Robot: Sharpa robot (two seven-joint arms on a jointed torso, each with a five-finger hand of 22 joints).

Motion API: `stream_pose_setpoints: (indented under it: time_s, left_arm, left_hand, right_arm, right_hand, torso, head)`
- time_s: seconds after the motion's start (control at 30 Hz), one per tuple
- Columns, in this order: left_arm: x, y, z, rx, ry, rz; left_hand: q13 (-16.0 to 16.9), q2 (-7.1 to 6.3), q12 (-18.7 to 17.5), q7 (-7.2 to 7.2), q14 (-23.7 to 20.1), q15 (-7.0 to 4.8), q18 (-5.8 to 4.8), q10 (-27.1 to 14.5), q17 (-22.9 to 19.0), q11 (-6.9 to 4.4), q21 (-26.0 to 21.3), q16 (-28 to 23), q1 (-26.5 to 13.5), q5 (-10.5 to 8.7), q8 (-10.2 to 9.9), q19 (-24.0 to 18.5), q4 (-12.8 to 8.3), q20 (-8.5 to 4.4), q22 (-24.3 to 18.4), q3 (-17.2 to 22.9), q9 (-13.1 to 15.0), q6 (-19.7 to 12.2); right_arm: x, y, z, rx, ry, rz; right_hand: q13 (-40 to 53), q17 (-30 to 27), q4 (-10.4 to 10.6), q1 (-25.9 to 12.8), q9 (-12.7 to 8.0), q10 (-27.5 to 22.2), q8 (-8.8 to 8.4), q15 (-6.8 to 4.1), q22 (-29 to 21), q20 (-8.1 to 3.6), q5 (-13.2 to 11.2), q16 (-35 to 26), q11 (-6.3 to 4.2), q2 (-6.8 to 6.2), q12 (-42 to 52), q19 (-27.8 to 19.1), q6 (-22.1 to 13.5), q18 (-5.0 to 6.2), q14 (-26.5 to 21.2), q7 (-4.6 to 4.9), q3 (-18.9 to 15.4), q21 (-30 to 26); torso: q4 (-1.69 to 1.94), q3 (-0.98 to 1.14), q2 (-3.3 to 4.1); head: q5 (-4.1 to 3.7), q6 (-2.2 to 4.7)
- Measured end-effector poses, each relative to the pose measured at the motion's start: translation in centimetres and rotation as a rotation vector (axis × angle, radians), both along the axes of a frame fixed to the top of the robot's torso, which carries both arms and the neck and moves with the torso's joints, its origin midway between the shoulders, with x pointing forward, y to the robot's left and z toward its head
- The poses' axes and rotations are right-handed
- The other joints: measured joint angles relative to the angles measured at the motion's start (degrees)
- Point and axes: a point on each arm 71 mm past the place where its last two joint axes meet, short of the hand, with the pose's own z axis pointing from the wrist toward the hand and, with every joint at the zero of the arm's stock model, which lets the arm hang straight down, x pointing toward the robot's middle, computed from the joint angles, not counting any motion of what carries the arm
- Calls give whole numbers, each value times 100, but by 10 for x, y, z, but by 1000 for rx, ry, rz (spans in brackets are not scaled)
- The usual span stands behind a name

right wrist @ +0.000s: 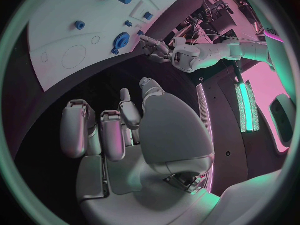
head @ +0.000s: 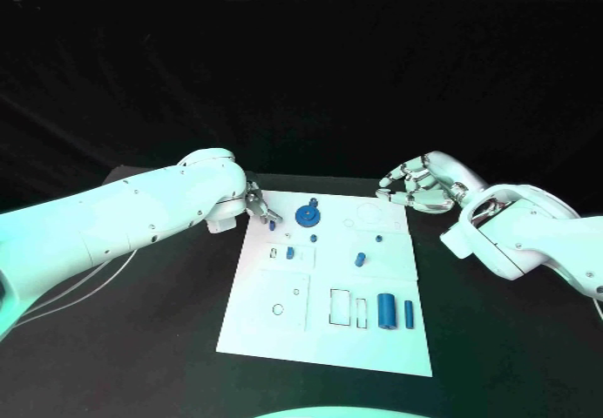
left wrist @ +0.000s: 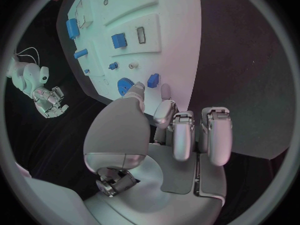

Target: Assemble the parts on the task board

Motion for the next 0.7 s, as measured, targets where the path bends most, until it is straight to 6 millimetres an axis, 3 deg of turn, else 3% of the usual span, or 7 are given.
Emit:
stream_pose_setpoints:
  time_s: [0.33, 0.7]
  left_arm:
    - [-1, -2, -1, -1, 9, -8]
    - [-2, -3, -1, -5, 10, -9]
  left_hand:
    - [19, 112, 0, -22, 0, 0, 0, 0, 0, 0, 0, 0, 112, 0, -40, 0, 0, 0, 0, -27, -75, 65]
    - [29, 420, 0, -52, 0, 0, 0, 0, 0, 0, 0, 0, 520, 0, -63, 0, -43, 0, 0, 15, -190, 134]
  right_arm:
    - [0, 1, 0, 0, 0, 1]
    - [0, 1, 0, 0, 0, 2]
  right_hand:
    - [0, 0, 0, 0, -1, 0, 0, 0, -1, 0, 0, 0, 0, 0, 0, 0, 0, 0, 0, 0, 0, 0]
    - [0, -1, 0, 0, -1, 0, 0, 0, -1, 0, 0, 0, 0, 0, 0, 0, 0, 0, 0, 0, 0, 0]
  torso:
    - [0, 0, 1]
    - [0, 0, 4]
  head:
    - [-8, -10]
    - [-19, -32]
